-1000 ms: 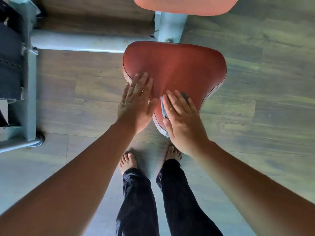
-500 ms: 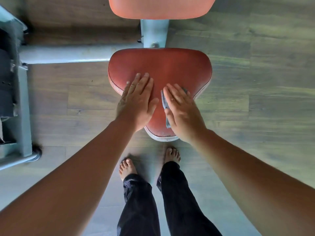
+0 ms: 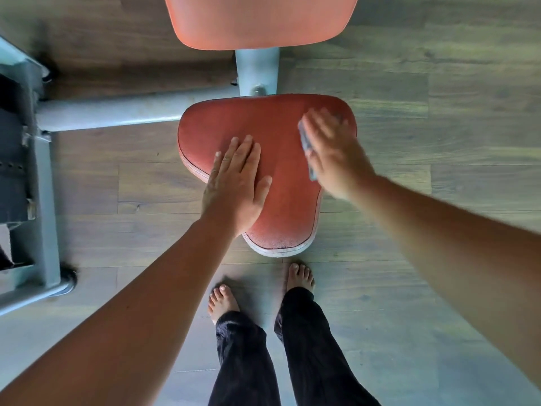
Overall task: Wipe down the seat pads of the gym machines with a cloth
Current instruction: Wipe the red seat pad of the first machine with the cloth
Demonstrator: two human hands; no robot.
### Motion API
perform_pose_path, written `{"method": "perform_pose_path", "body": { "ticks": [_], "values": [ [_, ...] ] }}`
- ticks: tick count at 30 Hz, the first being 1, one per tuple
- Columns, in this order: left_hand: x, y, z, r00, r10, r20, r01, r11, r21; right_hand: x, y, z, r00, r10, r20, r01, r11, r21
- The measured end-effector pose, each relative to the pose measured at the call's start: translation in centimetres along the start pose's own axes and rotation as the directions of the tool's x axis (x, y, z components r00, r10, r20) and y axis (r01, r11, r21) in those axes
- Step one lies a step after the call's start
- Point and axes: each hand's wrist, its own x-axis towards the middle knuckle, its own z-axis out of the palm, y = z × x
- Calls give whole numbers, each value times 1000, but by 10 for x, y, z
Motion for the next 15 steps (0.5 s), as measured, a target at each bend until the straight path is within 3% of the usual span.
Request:
{"method": "perform_pose_path", "body": {
  "ticks": [3,5,8,11,13,15],
  "values": [
    [1,1,2,1000,-7,-5,7,1000,10,49,13,-6,964,264,39,-263,964,-30],
    [0,1,3,1000,-8,-15,8,1000,2,37,-15,-6,957,287,31,-286,958,-24],
    [0,1,4,1000,-12,-27,11,1000,-14,-31,-59,-3,999,51,12,-52,996,70],
    [-1,1,3,1000,-14,-26,13,1000,-17,-45,-40,-1,991,-127,26,125,989,83],
    [-1,2,3,1000,-15,-24,15,1000,-5,-2,-8,0,999,-33,11,33,999,11],
    [-1,1,3,1000,-16,-20,16,1000,5,43,13,-6,984,177,24,-176,984,-21]
  ]
}}
